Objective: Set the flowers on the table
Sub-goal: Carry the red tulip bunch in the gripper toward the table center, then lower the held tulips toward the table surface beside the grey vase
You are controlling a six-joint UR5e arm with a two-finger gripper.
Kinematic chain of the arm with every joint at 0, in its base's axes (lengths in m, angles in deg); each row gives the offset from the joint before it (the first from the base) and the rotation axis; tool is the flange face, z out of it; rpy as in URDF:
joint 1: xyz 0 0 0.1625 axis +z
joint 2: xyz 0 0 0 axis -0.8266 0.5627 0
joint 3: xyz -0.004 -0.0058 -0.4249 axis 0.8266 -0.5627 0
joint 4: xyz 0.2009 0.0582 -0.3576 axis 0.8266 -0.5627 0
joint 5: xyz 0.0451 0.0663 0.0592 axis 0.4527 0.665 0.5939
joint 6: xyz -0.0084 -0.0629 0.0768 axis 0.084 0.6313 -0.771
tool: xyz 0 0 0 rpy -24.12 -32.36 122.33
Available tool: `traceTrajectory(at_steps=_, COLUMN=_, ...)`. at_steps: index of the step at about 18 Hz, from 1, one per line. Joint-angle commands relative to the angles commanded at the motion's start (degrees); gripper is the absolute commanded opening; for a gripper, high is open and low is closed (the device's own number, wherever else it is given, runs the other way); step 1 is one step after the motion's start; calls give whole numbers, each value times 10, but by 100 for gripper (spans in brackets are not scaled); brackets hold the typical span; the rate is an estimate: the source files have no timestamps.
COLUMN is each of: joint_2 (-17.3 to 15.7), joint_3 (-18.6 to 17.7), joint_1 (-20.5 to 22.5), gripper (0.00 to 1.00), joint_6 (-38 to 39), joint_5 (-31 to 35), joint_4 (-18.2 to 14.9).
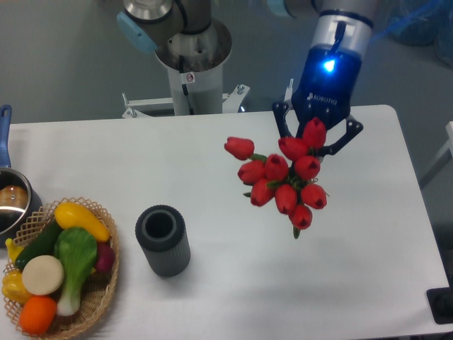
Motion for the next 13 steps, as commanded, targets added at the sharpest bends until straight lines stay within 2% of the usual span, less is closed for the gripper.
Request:
traceTrajectory(at_steps=4, joint_2=-3, joint_3=-40, joint_1=-28, gripper=26, joint_6=-7, joint_5=104, joint_4=-1)
traceTrajectory(at_steps=6, joint_2=0, joint_3=-47, joint_1=-46, gripper=25, joint_6=-13, joint_5=135, joint_4=-3)
traceTrajectory(at_steps=10, joint_2=5, joint_3=-47, joint_1=-55, gripper=25, joint_6=-56, joint_5=179, joint_4=-73)
traceTrajectory(at_steps=13, joint_2=15, joint_3=-41, joint_1=-61, gripper=26, joint_6=-81, joint_5=185, joint_4=-114)
